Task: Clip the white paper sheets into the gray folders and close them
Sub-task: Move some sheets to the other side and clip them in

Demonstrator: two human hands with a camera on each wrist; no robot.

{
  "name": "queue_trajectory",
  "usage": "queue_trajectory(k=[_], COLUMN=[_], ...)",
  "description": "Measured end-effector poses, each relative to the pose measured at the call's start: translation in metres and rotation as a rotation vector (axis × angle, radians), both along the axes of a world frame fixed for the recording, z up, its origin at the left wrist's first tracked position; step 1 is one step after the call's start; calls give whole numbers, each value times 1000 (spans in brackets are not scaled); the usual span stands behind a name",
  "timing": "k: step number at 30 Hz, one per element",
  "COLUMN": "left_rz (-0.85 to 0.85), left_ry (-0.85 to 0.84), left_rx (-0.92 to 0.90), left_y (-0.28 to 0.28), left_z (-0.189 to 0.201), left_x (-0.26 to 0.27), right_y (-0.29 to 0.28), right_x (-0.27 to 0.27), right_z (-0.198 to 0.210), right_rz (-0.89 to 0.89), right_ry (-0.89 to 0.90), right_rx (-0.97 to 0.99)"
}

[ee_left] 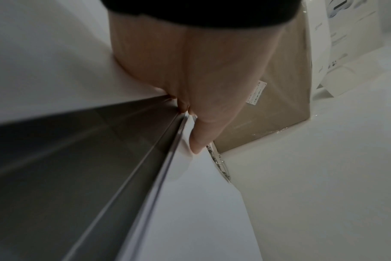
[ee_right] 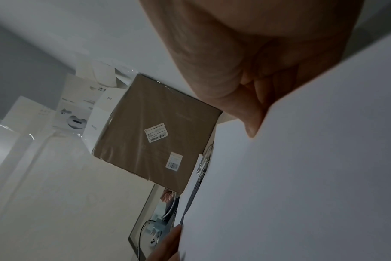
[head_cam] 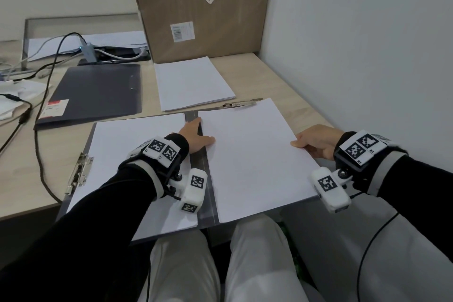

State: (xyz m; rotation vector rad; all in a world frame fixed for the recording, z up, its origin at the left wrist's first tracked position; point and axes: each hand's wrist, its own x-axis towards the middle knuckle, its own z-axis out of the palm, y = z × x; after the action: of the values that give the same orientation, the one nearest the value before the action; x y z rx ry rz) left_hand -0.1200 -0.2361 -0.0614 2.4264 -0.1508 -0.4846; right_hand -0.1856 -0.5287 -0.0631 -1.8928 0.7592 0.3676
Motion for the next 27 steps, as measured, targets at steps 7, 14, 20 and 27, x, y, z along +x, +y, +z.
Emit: queue_trajectory(k=[7,14,20,27], left_rz=[4,-17,-47,-73], left_ry=[11,18,26,9], left_rx=[-3,25,43,91], left_y=[-1,0,3,5], left_z=[0,1,3,4], left_x=[0,-1,-1,-4], right_y=[5,8,10,10], right_x=[0,-3,-2,-2], right_z=[1,2,5,3], right_rz=[3,7,28,89], right_ry=[-20,-64,-57,-66], right_rx=[-9,-39,-129,-208])
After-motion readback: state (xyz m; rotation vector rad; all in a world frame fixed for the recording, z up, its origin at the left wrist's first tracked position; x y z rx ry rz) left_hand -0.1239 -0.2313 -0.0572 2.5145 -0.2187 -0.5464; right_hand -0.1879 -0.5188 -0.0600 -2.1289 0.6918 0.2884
